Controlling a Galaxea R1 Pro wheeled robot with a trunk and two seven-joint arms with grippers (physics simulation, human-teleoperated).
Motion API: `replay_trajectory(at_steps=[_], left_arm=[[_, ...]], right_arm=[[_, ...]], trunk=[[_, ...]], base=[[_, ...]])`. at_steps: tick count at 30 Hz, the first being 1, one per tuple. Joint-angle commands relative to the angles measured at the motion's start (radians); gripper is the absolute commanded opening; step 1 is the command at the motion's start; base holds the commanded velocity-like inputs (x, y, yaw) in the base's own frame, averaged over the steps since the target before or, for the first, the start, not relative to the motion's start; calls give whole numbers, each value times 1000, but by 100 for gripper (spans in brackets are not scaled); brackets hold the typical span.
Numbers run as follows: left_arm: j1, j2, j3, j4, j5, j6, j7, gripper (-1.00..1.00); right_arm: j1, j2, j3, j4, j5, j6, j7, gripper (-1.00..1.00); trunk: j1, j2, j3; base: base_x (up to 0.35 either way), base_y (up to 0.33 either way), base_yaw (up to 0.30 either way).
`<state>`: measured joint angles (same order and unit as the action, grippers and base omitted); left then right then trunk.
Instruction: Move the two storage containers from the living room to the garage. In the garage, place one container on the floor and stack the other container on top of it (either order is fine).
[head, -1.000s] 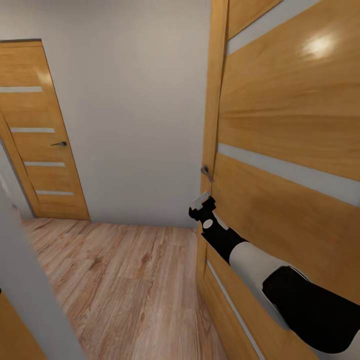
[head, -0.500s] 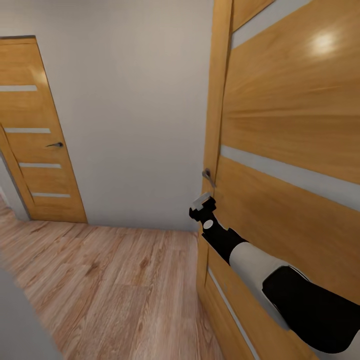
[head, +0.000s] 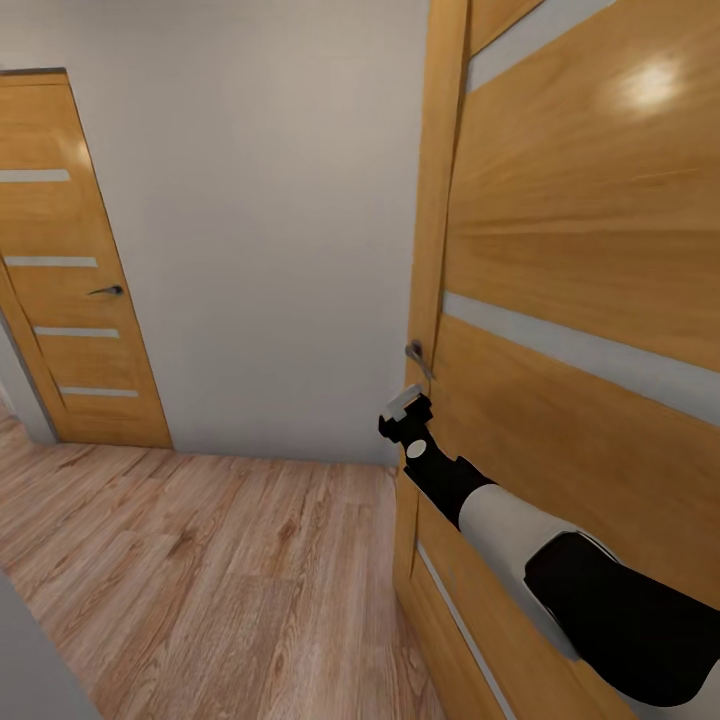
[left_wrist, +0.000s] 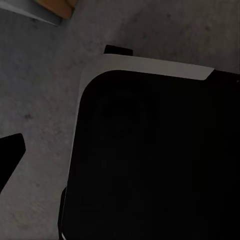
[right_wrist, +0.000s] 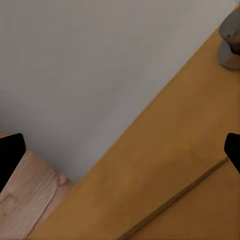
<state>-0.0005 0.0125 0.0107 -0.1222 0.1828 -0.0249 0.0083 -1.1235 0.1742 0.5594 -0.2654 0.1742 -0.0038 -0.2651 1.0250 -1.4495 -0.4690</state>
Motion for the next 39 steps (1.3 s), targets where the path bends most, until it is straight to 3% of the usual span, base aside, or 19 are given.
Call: replay_trajectory(at_steps=[1,11,14,15,16,19,22,26,31,34,39], left_arm=[[0,0,0,0,6,-2,1,100],[-1,0,1,0,6,-2,1,100],[-1,0,0,0,6,-2,1,100],[0,0,0,0,6,-2,1,100],[0,0,1,0,6,-3,1,100],[-1,0,1,0,6,-3,1,100],[0,0,1,0,6,-2,1,100],[0,0,1,0,6,-3,1,100],[-1,0,1,0,6,-2,1,100],[-1,0,2,0,6,-3,1,100],[0,0,2,0,6,-3,1,100]], right_arm=[[-1,0,2,2,7,-2,-5,100],[-1,0,0,2,7,-22,-5,100],[-1,0,-20,2,7,-22,-6,100],[-1,-10,-37,2,8,-21,-7,100],[-1,-41,-92,2,9,-20,-7,100],[-1,-84,-106,1,10,-19,-6,100],[-1,-106,-108,1,9,-18,-6,100],[-1,-166,-110,2,8,-18,-6,100],[-1,-198,-120,2,8,-18,-6,100],[-1,-228,-160,1,8,-18,-5,100],[-1,-266,-188,1,8,-17,-4,100]], trunk=[[0,-1,-1],[0,-1,-1],[0,-1,-1],[0,-1,-1],[0,-1,-1],[0,-1,-1],[0,-1,-1],[0,-1,-1],[0,-1,-1],[0,-1,-1],[0,-1,-1]], base=[[5,0,0],[1,0,0],[0,0,0],[0,0,0],[0,0,0],[0,0,0],[0,0,0],[0,0,0],[0,0,0],[0,0,0],[0,0,0]])
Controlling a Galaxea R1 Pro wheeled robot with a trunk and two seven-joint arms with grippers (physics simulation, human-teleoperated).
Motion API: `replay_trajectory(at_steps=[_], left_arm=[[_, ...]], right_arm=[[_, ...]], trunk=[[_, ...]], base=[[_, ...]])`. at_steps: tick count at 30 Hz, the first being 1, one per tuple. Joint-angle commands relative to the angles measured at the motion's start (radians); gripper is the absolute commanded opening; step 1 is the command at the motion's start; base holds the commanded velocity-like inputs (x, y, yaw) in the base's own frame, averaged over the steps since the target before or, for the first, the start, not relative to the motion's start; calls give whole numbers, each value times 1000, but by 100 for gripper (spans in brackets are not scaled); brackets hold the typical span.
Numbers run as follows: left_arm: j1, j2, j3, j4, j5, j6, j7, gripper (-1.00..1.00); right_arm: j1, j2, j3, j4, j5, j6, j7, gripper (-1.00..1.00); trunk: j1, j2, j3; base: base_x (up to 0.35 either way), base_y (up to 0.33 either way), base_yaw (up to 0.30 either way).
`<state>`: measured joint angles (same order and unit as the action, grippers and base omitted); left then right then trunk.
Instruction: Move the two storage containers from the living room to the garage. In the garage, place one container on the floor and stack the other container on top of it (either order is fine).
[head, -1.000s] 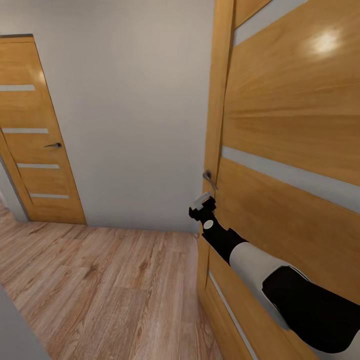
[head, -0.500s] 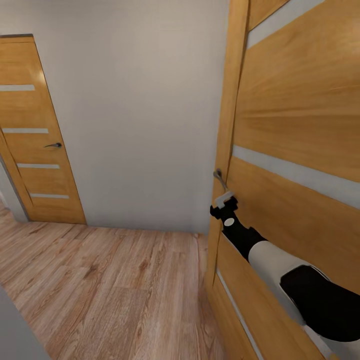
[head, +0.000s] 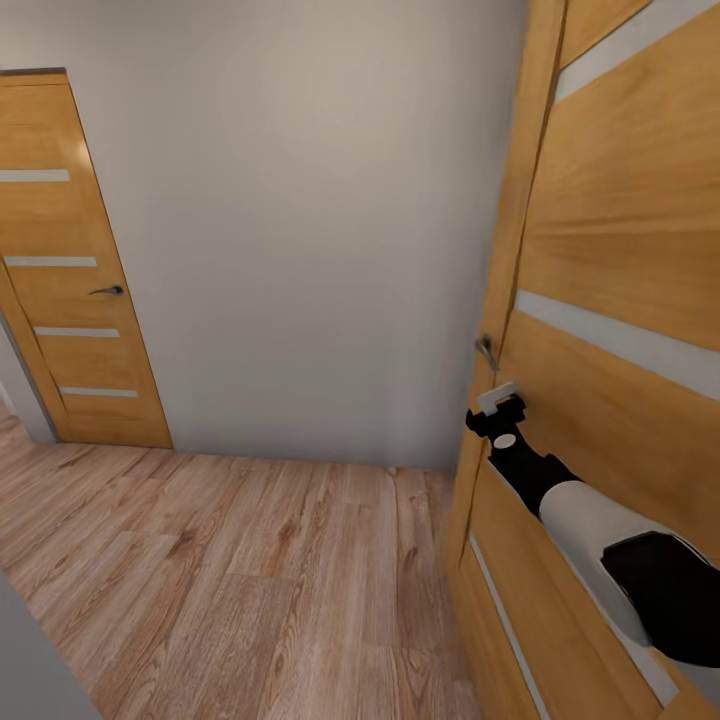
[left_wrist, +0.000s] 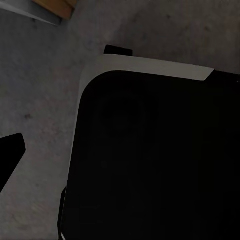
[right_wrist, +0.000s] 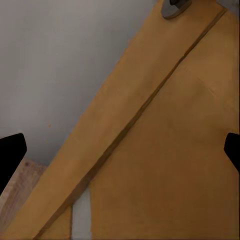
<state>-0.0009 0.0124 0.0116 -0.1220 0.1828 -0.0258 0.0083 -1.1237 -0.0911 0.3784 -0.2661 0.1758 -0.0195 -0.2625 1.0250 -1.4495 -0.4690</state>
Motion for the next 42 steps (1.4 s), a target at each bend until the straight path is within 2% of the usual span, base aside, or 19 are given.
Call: replay_trajectory(at_steps=[1,2,6,7,11,13,17,20,28,35,38,39,40,42], left_arm=[[0,0,1,-1,6,-2,1,100],[0,0,1,-1,6,-2,1,100],[0,0,1,-1,6,-2,1,100],[0,0,1,-1,6,-2,1,100],[0,0,1,-1,6,-2,1,100],[0,0,1,-1,6,-2,1,100],[0,0,1,-1,6,-2,1,100],[0,0,1,-1,6,-2,1,100],[0,0,1,-1,6,-2,1,100],[0,0,1,-1,6,-2,1,100],[0,0,1,-1,6,-2,1,100],[0,0,1,-1,6,-2,1,100],[0,0,1,-1,6,-2,1,100],[0,0,1,-1,6,-2,1,100]], right_arm=[[-1,-11,-10,2,7,-1,-6,100],[-1,-27,-14,2,7,-1,-7,100],[-1,-55,-17,2,7,-1,-7,100],[-1,-72,-31,2,7,-2,-7,100],[-1,-92,-60,2,6,-2,-6,100],[-1,-115,-70,2,4,-2,-3,100],[-1,-130,-73,3,4,-2,-2,100],[-1,-150,-75,4,3,-2,-1,100],[-1,-157,-77,3,3,-2,2,100],[-1,-136,-76,2,4,6,5,100],[-1,-86,-76,2,4,2,8,100],[-1,-47,-76,3,4,1,10,100],[-1,-25,-76,3,4,0,12,100],[-1,63,-76,17,3,-2,23,100]], trunk=[[0,-1,-1],[0,-1,-1],[0,-1,-1],[0,-1,-1],[0,-1,-1],[0,-1,-1],[0,-1,-1],[0,-1,-1],[0,-1,-1],[0,-1,-1],[0,-1,-1],[0,-1,-1],[0,-1,-1],[0,-1,-1]], base=[[0,0,0],[0,0,0],[0,0,0],[0,0,0],[0,0,0],[0,0,0],[0,0,0],[0,0,0],[0,0,0],[0,0,0],[0,0,0],[0,0,0],[0,0,0],[0,0,0]])
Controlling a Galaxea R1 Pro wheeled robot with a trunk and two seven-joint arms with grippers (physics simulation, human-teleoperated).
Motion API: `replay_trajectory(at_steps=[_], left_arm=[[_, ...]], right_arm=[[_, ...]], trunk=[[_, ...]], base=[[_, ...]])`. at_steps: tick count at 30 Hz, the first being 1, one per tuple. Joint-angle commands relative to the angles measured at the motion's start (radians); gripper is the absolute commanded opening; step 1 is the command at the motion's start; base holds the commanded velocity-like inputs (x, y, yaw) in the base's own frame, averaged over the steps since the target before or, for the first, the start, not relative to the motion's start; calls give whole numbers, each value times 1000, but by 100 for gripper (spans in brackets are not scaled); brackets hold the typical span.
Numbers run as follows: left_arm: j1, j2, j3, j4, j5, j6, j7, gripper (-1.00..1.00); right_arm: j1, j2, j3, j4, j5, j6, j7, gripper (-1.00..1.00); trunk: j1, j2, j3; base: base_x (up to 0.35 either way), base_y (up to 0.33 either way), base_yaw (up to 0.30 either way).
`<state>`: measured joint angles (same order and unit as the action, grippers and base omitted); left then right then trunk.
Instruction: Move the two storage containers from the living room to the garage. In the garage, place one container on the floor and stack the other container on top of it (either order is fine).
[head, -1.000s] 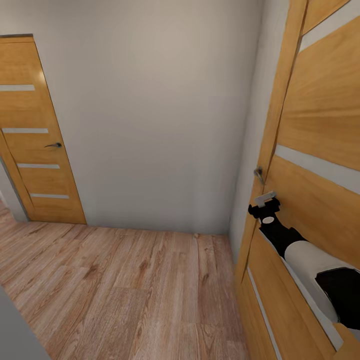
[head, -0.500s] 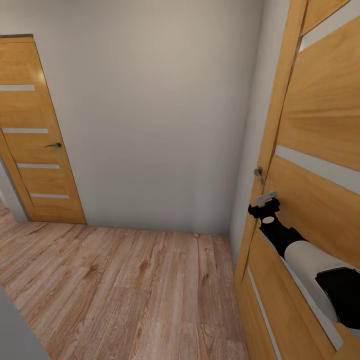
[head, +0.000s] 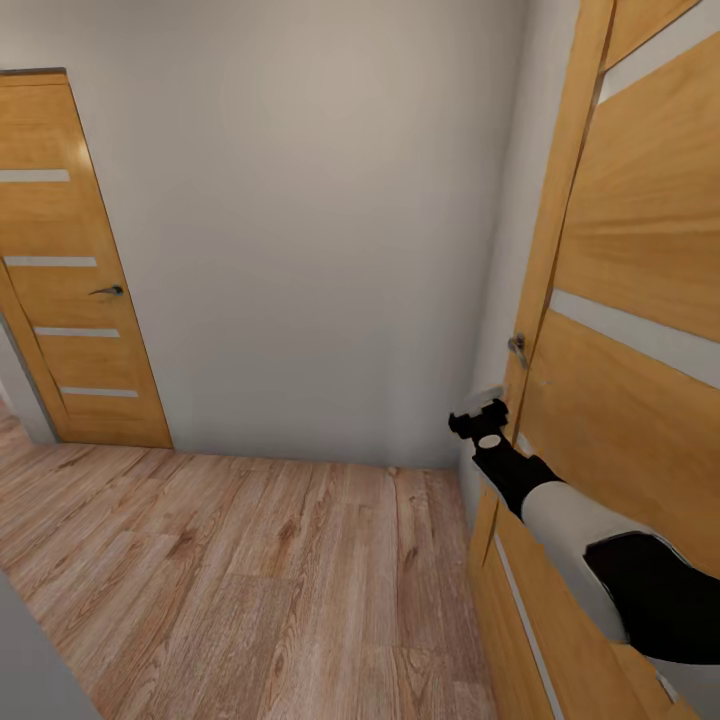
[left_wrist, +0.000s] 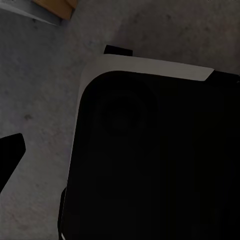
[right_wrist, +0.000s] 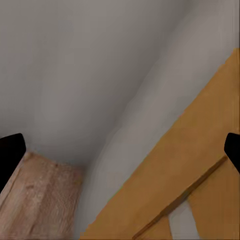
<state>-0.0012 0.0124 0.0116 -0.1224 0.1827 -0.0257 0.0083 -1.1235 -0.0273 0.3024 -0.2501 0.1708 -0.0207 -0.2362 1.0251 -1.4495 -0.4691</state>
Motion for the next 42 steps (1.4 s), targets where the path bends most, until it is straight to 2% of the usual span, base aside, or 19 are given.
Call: replay_trajectory(at_steps=[1,2,3,4,6,11,15,16,17,18,19,22,23,24,29,31,33,37,42], left_arm=[[0,0,1,-1,6,-2,1,100],[0,0,1,-1,6,-2,1,100],[0,0,1,-1,6,-2,1,100],[1,0,1,-1,6,-2,1,100],[0,0,1,-1,6,-2,1,100],[0,0,1,-2,6,-2,0,100],[0,0,1,-2,6,-2,0,100],[0,0,1,-2,6,-2,0,100],[0,0,0,-2,6,-2,1,100],[0,0,1,-1,6,-2,1,100],[0,0,1,-2,6,-2,1,100],[0,0,1,-1,6,-2,1,100],[0,-1,1,-1,6,-2,0,100],[0,-2,1,-1,6,-2,0,100],[0,-1,1,-1,6,-2,1,100],[0,0,1,-2,6,-2,1,100],[0,0,1,-2,6,-2,1,100],[0,0,1,-2,6,-2,1,100],[0,0,1,-2,6,-2,1,100]], right_arm=[[-1,20,0,11,8,-2,-1,100],[-1,59,0,32,8,-3,4,100],[-1,76,0,44,9,-4,7,100],[-1,117,0,73,10,-6,14,100],[-1,147,-1,92,9,-7,22,100],[-1,172,-2,157,5,-10,66,100],[14,170,-11,252,-61,-40,174,100],[41,165,-12,263,-75,-49,210,100],[108,134,-13,273,-86,-54,266,100],[251,60,-12,280,-94,-54,351,100],[309,38,-12,282,-96,-53,374,100],[429,6,-12,283,-99,-52,395,100],[612,-32,-12,284,-102,-59,400,100],[667,-38,-13,284,-104,-62,401,100],[808,-51,-14,284,-108,-73,398,100],[897,-58,-14,284,-110,-113,397,100],[943,-64,-14,284,-110,-142,396,100],[986,-70,-14,284,-111,-170,395,100],[1001,-72,-14,284,-111,-177,394,100]], trunk=[[0,-1,-1],[0,-1,-1],[0,-1,-1],[0,-1,-1],[0,-1,-1],[0,-1,-1],[0,-1,-1],[0,-1,-1],[0,-1,-1],[0,-1,-1],[0,-1,-1],[0,-1,-1],[0,-1,-1],[0,-1,-1],[0,-1,-1],[0,-1,-1],[0,-1,-1],[0,-1,-1],[0,-1,-1]], base=[[0,0,0],[0,0,0],[0,0,0],[0,0,0],[0,0,0],[0,0,0],[0,0,0],[0,0,0],[0,0,0],[0,0,0],[0,0,0],[0,0,0],[0,0,0],[0,0,0],[0,0,0],[0,0,0],[0,0,0],[0,0,0],[0,0,0]])
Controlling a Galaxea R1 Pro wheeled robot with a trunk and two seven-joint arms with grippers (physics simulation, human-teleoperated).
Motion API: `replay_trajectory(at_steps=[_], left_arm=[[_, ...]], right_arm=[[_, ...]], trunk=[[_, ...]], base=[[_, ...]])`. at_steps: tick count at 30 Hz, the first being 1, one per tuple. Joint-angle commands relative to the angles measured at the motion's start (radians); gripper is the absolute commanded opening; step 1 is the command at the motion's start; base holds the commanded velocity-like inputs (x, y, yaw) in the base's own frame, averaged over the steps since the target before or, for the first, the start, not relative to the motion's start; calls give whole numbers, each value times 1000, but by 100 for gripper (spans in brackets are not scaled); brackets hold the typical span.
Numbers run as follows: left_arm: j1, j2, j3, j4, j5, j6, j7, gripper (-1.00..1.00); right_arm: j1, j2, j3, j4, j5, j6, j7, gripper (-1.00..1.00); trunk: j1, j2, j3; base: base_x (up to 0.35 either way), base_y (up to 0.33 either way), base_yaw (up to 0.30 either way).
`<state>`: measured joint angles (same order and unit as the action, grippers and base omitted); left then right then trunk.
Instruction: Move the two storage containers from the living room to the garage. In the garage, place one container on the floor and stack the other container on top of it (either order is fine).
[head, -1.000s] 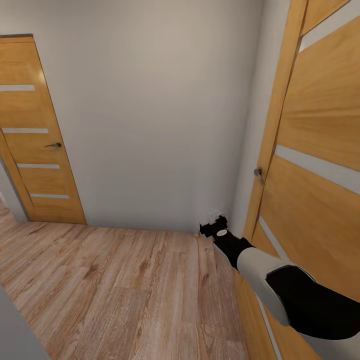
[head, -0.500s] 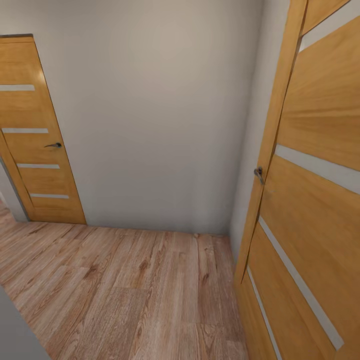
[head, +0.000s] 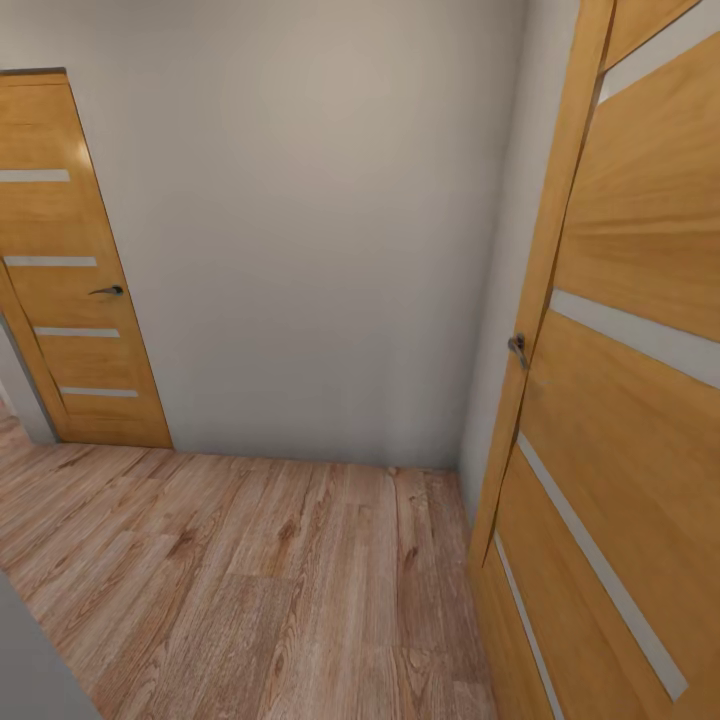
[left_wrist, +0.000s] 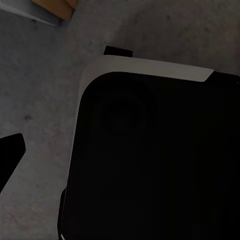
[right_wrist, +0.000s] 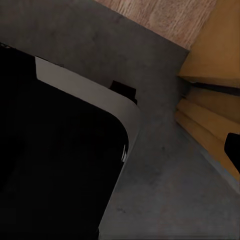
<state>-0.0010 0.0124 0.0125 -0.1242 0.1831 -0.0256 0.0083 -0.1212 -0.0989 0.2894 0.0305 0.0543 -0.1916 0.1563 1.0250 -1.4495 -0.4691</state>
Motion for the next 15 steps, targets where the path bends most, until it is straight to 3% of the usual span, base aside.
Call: replay_trajectory(at_steps=[1,15], left_arm=[[0,0,1,-1,6,-2,1,100],[0,0,1,-3,6,-8,1,100]], right_arm=[[-1,0,-1,3,6,-7,2,100],[0,-4,-1,3,7,-6,3,100]], trunk=[[0,-1,-1],[0,-1,-1]], base=[[0,0,0],[0,0,0]])
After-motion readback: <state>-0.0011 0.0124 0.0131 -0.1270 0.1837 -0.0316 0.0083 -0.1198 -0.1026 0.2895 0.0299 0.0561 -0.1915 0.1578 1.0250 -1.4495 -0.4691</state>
